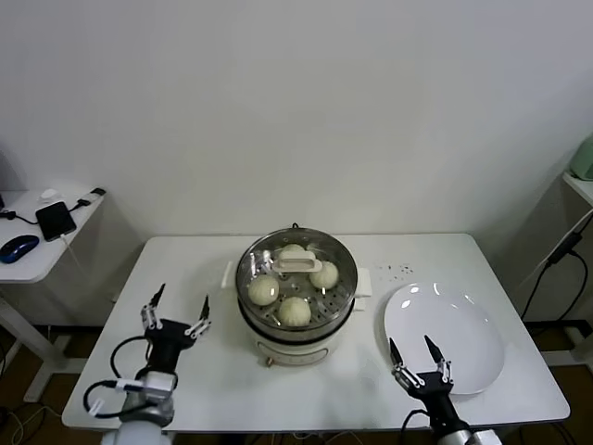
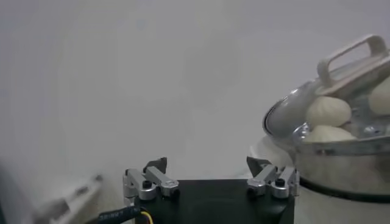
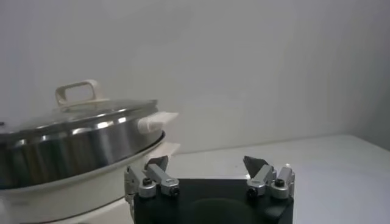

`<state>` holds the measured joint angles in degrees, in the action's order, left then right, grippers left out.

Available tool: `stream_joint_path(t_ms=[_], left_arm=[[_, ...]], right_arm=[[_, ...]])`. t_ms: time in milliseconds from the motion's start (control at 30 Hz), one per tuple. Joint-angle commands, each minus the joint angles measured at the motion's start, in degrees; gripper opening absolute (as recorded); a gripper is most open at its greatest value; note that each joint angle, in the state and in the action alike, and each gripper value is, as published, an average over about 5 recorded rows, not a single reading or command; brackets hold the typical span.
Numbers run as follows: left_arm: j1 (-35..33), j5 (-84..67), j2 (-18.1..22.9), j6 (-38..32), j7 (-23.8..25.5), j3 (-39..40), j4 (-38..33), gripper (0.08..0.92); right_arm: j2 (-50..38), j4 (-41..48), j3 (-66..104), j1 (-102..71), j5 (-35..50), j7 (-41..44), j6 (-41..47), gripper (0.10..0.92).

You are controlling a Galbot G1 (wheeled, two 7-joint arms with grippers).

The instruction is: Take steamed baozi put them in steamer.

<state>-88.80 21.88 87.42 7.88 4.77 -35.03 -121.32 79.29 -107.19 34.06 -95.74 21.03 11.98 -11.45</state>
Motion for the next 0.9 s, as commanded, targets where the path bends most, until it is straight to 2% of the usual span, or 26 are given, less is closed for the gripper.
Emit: stream_joint_path(t_ms=[33, 267, 500, 900], left_arm=[[-11.6, -24.3, -1.3, -6.2, 2.7, -3.5, 4.5, 0.823], [-15.3, -23.3, -0.5, -4.1, 1.5, -0.6, 2.2, 0.823], [-16.2, -24.5, -0.1, -0.3, 0.0, -0.5, -1.0, 0.823], [-16.6, -25.1, 0.3, -1.0, 1.9, -0.8, -2.9, 0.823]], right_arm=[[-0.4, -0.6, 0.0, -3.6, -0.7, -1.8, -1.1, 0.823], [-1.5, -3.6, 0.5, -7.2, -0.9, -3.0, 0.7, 0.823], [-2.1, -7.8, 0.2, -10.3, -1.2, -4.3, 1.9, 0.823], [-1.3, -8.0, 0.2, -8.9, -2.8, -5.3, 3.1, 0.823]])
